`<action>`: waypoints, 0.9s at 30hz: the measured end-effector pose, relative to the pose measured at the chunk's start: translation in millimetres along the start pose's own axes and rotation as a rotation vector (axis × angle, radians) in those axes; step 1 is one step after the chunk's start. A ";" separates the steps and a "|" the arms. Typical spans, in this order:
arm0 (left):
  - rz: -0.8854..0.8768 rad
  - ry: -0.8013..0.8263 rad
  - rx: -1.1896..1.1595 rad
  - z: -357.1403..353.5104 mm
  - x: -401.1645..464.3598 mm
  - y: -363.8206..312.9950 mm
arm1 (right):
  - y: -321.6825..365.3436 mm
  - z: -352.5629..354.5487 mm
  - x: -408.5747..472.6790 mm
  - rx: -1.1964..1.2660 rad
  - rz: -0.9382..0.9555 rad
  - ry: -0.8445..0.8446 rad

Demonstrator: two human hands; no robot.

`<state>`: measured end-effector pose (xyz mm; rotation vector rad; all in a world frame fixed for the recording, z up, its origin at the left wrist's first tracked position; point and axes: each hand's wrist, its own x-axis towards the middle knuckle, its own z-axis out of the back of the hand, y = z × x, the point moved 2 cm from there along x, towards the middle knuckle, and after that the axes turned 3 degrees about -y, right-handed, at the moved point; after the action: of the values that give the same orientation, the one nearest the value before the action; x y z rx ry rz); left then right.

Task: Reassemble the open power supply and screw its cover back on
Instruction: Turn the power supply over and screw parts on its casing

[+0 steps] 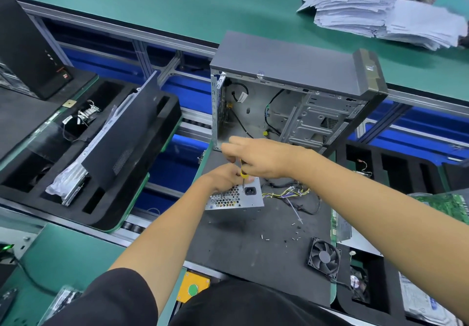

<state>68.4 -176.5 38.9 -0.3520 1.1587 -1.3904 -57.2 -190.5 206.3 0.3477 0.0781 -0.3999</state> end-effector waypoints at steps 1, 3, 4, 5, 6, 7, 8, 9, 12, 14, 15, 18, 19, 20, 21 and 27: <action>0.004 -0.003 -0.004 -0.1 0.5 1.2 | 0.2 0.3 1.3 -0.063 -0.007 -0.016; 0.008 0.007 -0.018 0.2 2.6 3.3 | 0.1 0.5 2.4 -0.250 -0.049 -0.042; 0.013 0.016 -0.027 0.2 3.4 4.6 | -0.6 -0.6 2.2 -0.310 -0.064 -0.053; 0.016 0.019 -0.030 -0.2 4.1 6.1 | -0.7 -2.2 0.7 -0.306 -0.065 -0.065; 0.011 0.011 -0.027 -0.8 4.7 6.9 | -0.5 -2.9 -1.2 -0.250 -0.057 -0.064; 0.008 -0.002 -0.019 -1.1 4.9 7.2 | -0.5 -2.8 -2.8 -0.166 -0.045 -0.054; 0.003 -0.012 -0.020 -1.3 4.5 7.0 | -0.6 -2.2 -4.2 -0.078 -0.035 -0.043; 0.003 -0.013 -0.029 -1.4 3.7 6.4 | -0.9 -1.0 -4.9 0.000 -0.032 -0.026; 0.007 0.005 0.002 -0.9 2.5 4.9 | -0.7 0.8 -1.7 0.029 -0.004 -0.002; 0.008 -0.003 0.035 -0.3 1.3 3.8 | 0.5 0.7 1.9 -0.099 -0.021 -0.033; 0.009 -0.008 0.036 -0.1 0.7 3.9 | 0.4 0.3 3.6 -0.185 -0.043 -0.041; 0.002 -0.030 0.027 -1.3 -0.3 2.9 | -0.9 -3.3 4.8 -0.196 -0.054 -0.028; 0.002 -0.039 0.026 -1.3 -0.2 2.7 | -0.4 -3.4 5.4 -0.116 -0.051 -0.007; 0.006 -0.040 0.021 -1.3 -0.1 3.1 | 0.6 -3.0 5.7 -0.032 -0.061 0.013; 0.009 -0.031 0.009 -1.0 -0.4 3.3 | 0.8 -2.0 5.9 0.042 -0.082 0.028; 0.016 -0.028 0.019 -0.7 -0.2 4.1 | -3.1 4.8 7.2 -0.077 -0.100 -0.003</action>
<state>70.3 -175.1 35.5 -0.3468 1.1220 -1.3777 -51.8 -197.5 208.8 0.2680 0.1083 -0.4950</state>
